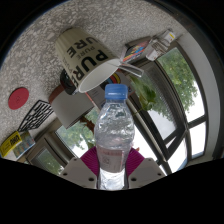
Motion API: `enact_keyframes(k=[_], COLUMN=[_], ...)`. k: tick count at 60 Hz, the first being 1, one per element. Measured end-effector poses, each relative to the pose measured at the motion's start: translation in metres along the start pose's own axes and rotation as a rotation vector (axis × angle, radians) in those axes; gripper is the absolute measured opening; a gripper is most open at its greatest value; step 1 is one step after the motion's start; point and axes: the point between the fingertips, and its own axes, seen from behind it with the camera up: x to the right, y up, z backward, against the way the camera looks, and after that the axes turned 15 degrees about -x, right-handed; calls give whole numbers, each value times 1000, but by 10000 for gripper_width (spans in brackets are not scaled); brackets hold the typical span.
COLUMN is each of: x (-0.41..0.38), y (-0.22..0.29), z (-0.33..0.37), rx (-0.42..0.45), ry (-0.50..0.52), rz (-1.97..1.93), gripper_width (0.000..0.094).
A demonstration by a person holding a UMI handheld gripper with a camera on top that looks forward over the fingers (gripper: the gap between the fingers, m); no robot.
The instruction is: Pour water
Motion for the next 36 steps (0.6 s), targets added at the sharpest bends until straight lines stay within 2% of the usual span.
enact_keyframes(k=[5,12,20,28,36], x=[-10,-15,11,60,96], y=[15,9,-10,-58,-131], z=[-1,-5,-11,-13,-6], rx=[7,-23,-38,-98,-216], ry=[32,66,40,92,187], rz=[39,7,-103,-564,-1229], gripper_width=[307,309,305,306,304])
